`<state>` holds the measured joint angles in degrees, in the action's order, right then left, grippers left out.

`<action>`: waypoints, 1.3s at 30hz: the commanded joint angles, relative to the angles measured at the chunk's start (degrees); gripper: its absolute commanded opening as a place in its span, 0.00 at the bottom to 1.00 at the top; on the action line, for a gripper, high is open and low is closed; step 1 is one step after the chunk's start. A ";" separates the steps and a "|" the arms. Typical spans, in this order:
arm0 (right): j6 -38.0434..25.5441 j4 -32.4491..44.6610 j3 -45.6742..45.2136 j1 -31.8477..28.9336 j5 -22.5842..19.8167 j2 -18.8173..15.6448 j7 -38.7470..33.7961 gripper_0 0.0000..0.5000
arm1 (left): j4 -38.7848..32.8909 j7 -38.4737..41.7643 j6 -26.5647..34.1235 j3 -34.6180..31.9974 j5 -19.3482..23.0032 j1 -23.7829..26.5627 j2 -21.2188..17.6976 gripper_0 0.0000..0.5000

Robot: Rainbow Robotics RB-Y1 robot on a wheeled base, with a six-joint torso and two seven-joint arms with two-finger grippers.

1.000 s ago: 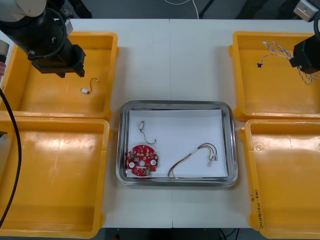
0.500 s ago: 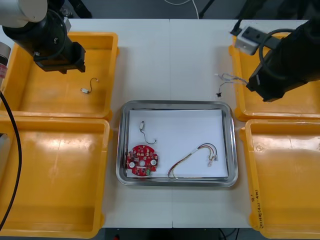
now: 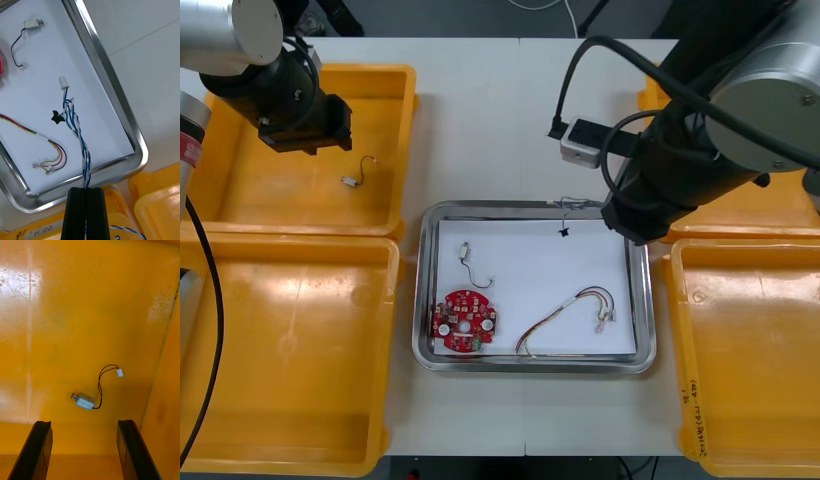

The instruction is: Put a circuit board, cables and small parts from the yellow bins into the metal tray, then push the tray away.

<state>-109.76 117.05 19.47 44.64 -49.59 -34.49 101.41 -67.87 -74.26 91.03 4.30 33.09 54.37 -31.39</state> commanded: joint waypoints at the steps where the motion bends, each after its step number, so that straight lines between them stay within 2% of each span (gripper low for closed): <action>1: 0.34 -2.27 2.15 2.82 1.78 3.90 -0.16 0.00 | -0.78 -8.10 -1.65 1.06 0.22 1.09 -0.86 1.00; 11: 3.33 -5.34 9.79 2.73 7.84 6.10 1.24 0.00 | -0.78 -8.63 -6.04 2.73 0.75 -2.34 0.28 1.00; 18: 4.82 -8.51 10.76 1.50 8.46 7.42 1.51 0.00 | -0.78 -8.80 -8.42 3.61 0.92 -4.36 1.25 1.00; 27: 11.68 -11.76 11.46 -1.66 9.60 7.42 2.30 0.00 | -0.78 -9.42 -10.79 4.57 1.10 -6.83 2.30 1.00; 39: 17.22 -11.93 13.92 -6.06 14.08 7.42 3.61 0.00 | -0.78 -9.77 -15.01 5.98 0.39 -8.67 2.65 1.00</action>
<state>-93.77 104.82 32.18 39.80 -36.18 -27.88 103.04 -67.85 -79.21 77.41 8.59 33.71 46.33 -29.69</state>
